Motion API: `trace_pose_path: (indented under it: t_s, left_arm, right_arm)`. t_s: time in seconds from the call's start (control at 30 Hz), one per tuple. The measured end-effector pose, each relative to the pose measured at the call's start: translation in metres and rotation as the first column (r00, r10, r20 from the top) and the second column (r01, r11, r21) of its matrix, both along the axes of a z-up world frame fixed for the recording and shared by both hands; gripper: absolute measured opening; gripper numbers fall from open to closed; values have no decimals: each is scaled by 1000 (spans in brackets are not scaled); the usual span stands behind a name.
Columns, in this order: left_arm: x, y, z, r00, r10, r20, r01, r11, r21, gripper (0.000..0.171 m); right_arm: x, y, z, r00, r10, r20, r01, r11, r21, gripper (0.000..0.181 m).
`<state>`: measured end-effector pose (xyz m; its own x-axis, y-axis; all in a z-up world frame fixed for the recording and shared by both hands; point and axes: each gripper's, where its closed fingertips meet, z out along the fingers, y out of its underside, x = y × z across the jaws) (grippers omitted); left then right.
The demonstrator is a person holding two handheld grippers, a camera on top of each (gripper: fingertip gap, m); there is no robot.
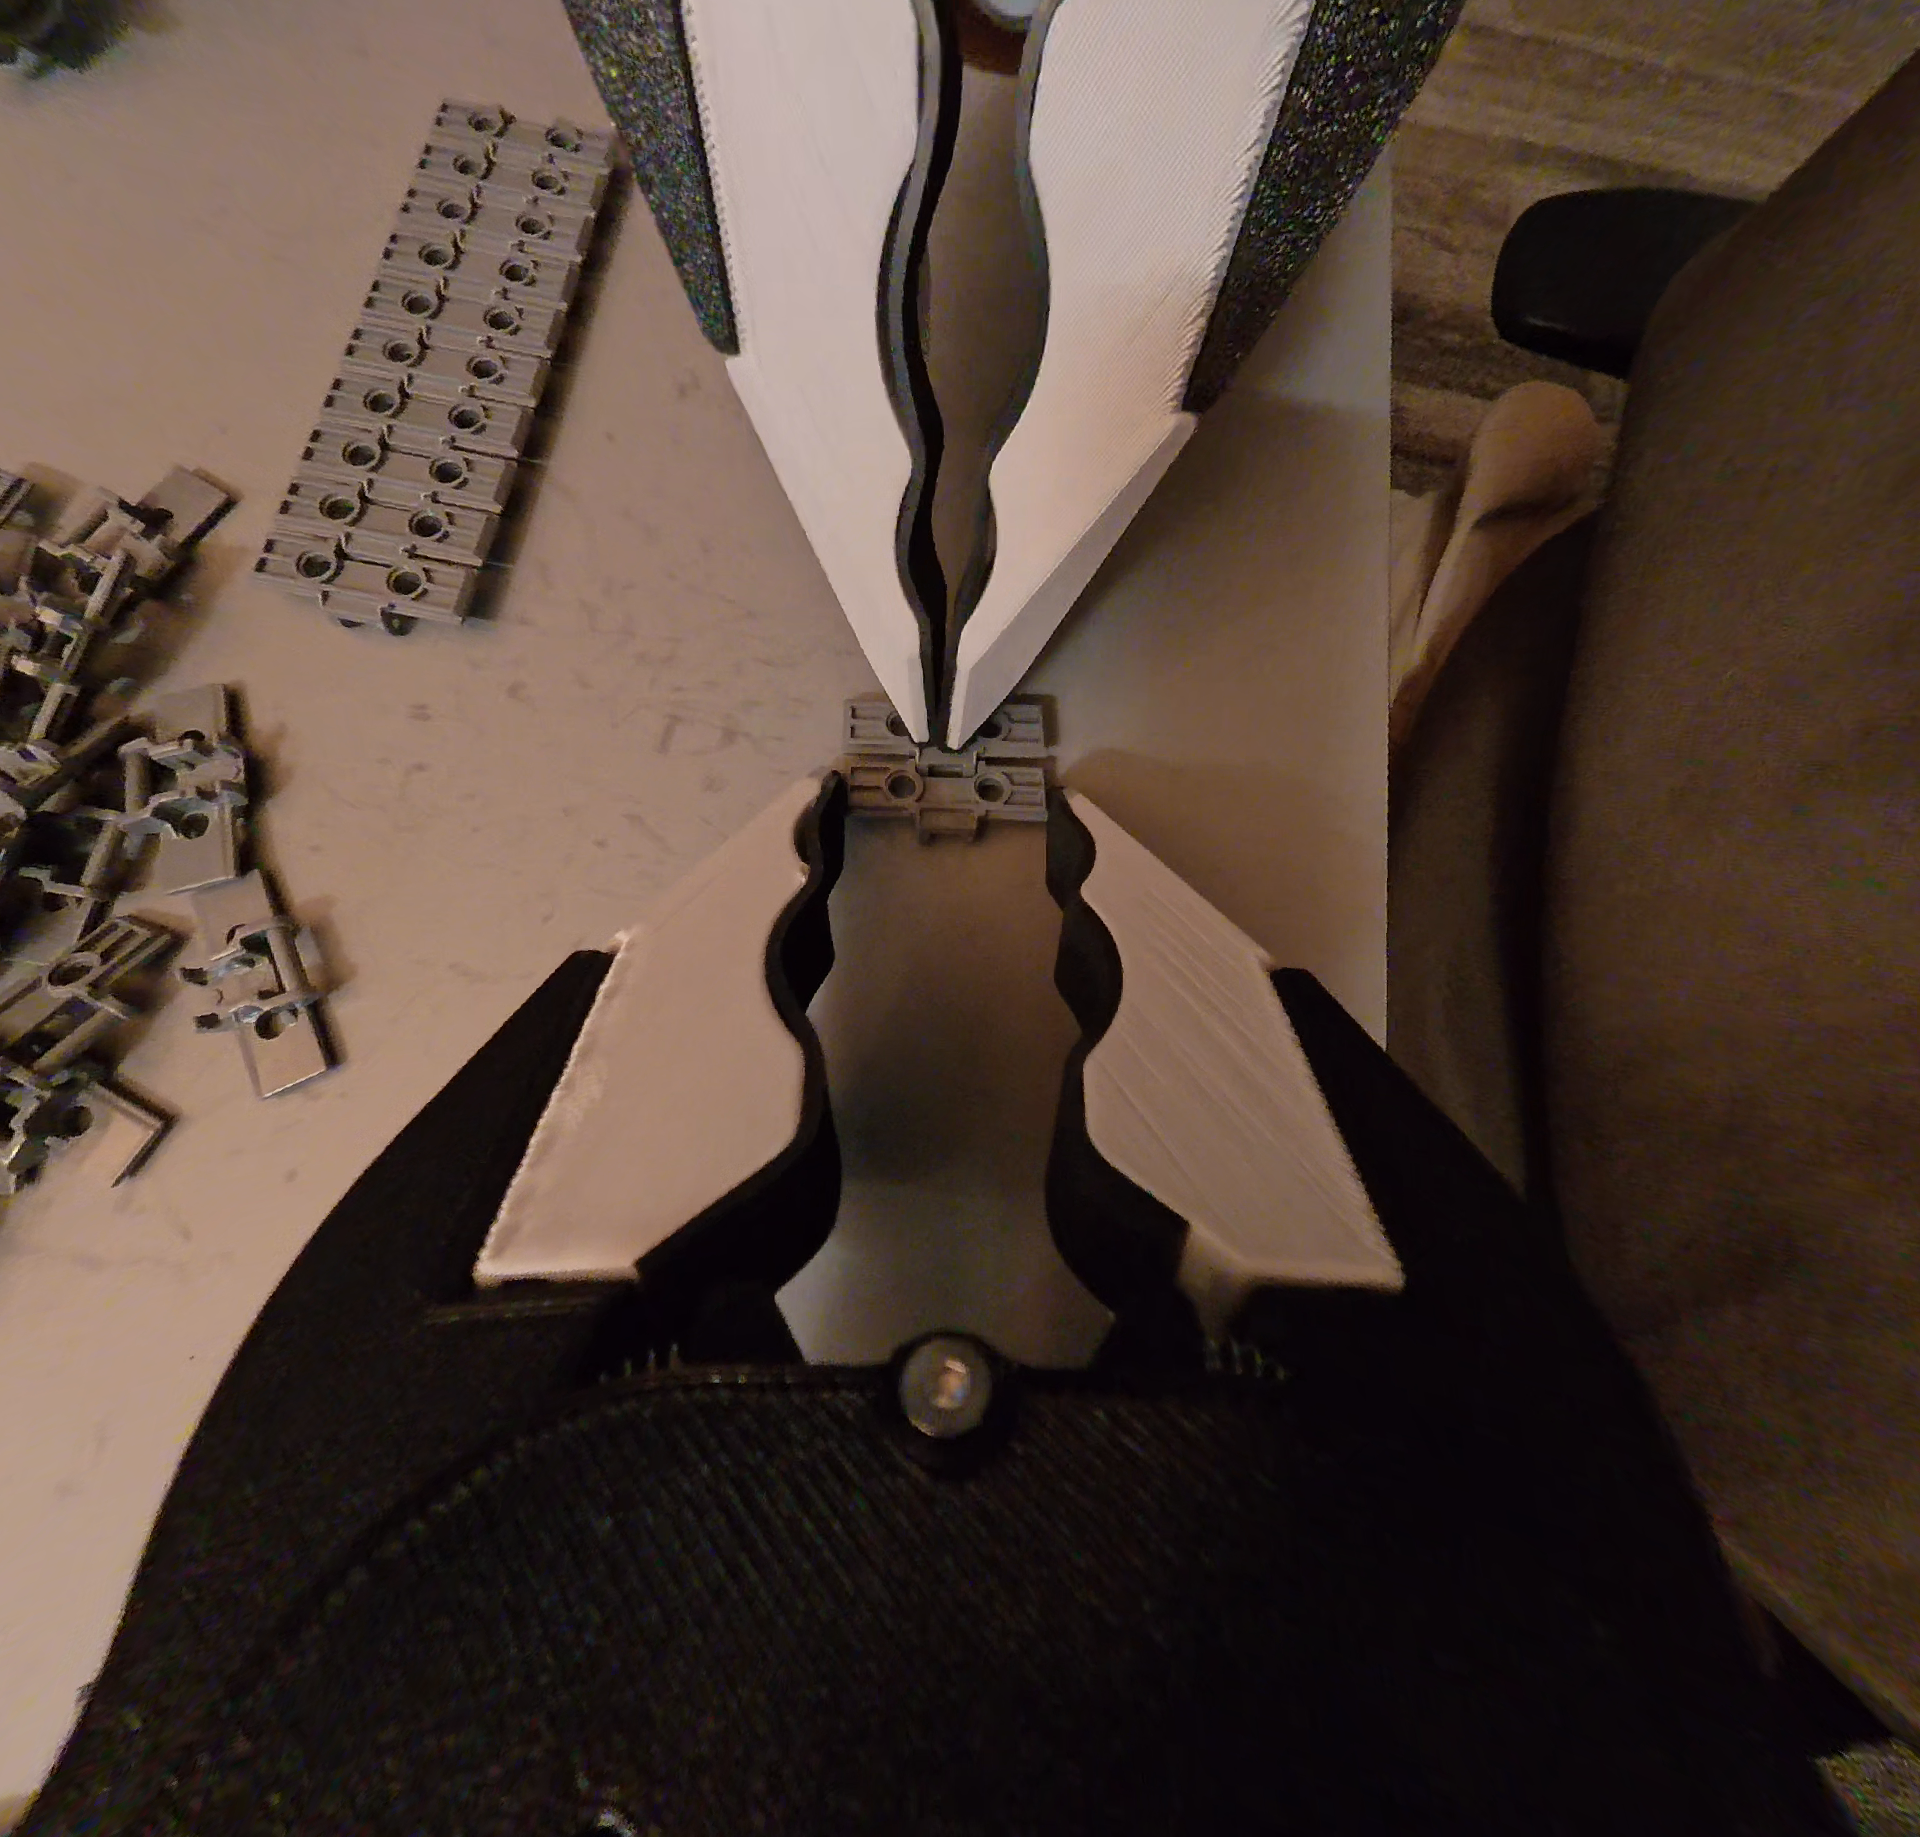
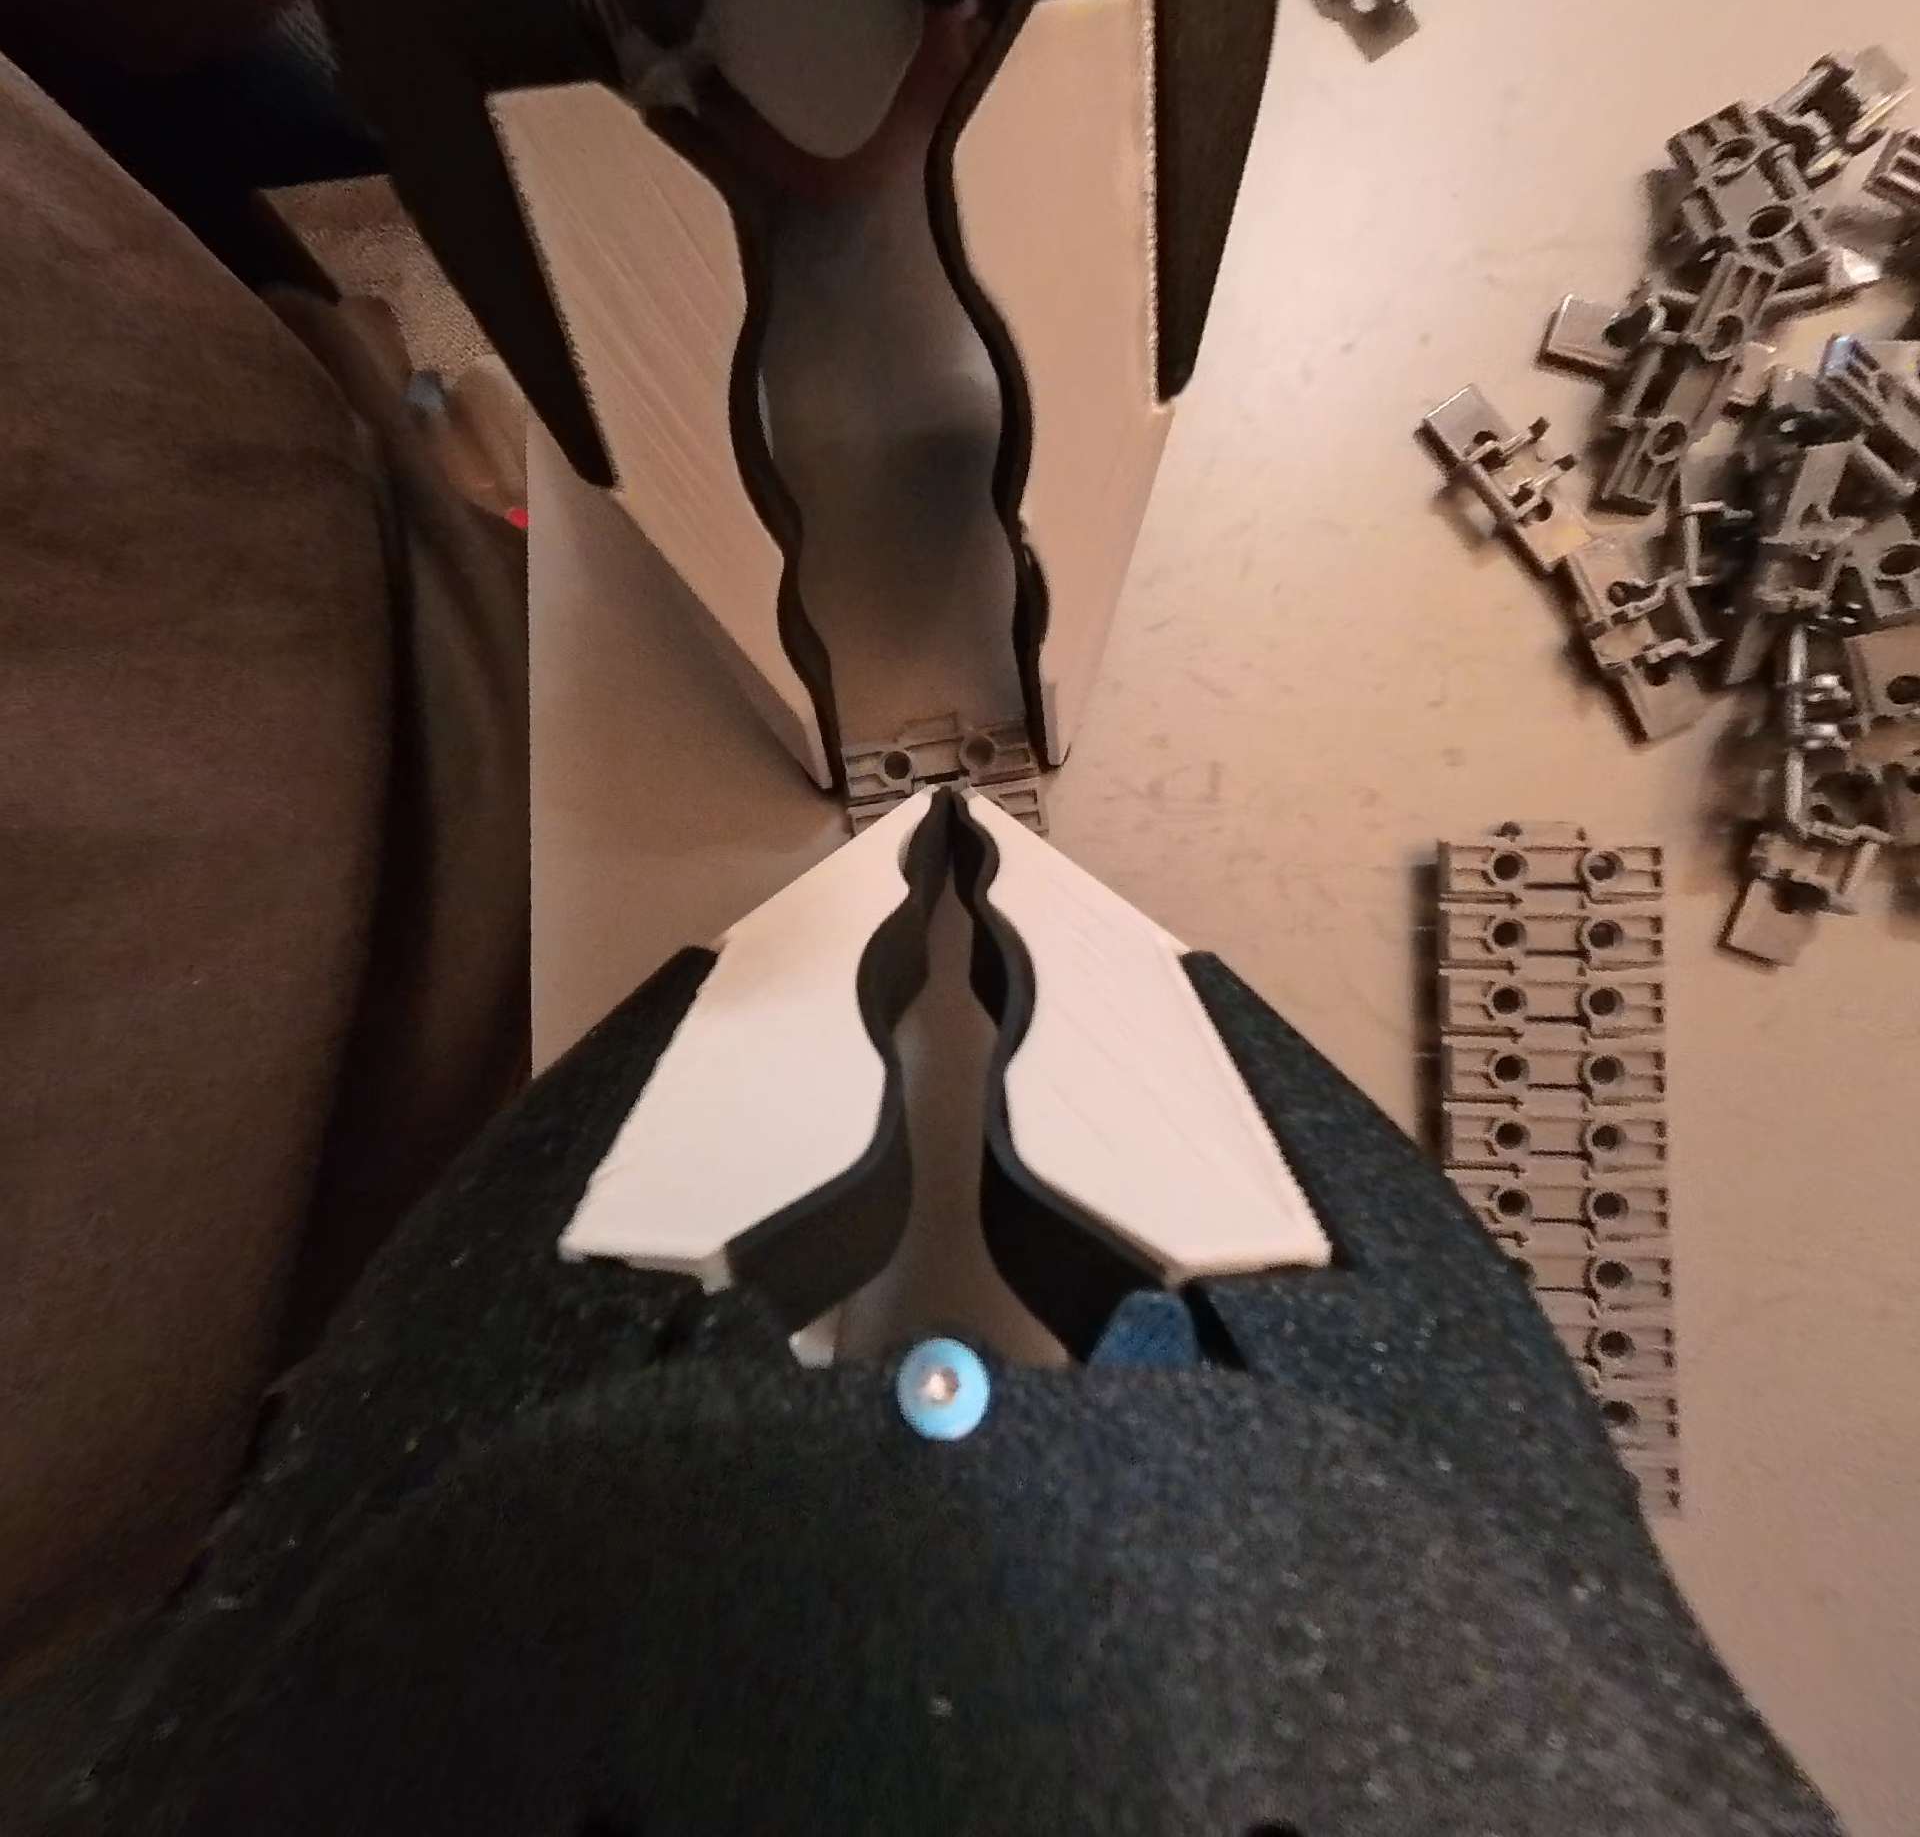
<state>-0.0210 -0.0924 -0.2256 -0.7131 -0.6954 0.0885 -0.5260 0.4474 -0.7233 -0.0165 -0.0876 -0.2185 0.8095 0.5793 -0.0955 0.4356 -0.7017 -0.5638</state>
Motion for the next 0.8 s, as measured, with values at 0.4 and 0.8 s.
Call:
trace_pose_path:
  t_s: [0.4,0.8]
  left_arm:
    - [0,0,0,1000,1,-1,-1,1000,-1,36]
    - [0,1,0,1000,2,-8,-2,1000,-5,36]
  right_arm:
    - [0,1,-1,993,0,118,5,999,-44,0]
    - [-1,3,-1,995,-99,35,95,991,93,0]
